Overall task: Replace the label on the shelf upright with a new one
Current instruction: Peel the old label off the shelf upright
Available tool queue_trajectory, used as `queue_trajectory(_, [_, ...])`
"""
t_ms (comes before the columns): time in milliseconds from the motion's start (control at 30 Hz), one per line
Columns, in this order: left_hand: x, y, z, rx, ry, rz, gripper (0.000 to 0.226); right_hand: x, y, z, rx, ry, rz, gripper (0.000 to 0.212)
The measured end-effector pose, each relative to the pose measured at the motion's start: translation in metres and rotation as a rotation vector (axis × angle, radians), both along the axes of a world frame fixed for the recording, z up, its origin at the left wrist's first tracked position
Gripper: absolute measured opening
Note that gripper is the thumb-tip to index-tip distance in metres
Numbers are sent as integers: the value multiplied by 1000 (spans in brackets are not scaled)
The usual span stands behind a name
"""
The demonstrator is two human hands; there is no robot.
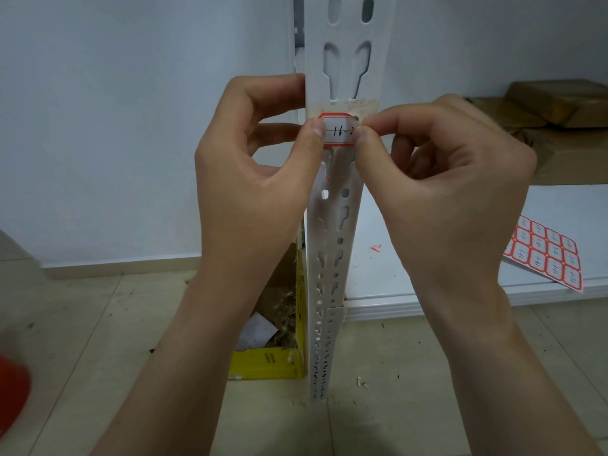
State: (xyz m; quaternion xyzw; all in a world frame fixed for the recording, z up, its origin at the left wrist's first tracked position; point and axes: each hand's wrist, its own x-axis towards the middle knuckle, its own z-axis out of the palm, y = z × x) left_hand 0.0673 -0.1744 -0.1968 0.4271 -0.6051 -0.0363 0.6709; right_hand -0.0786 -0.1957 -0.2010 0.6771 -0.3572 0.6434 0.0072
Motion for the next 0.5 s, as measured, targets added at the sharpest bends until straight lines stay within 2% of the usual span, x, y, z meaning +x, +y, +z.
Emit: queue_trajectory(500, [-1, 1, 1, 5, 6, -6, 22, 2, 2, -1, -7, 20, 2, 9])
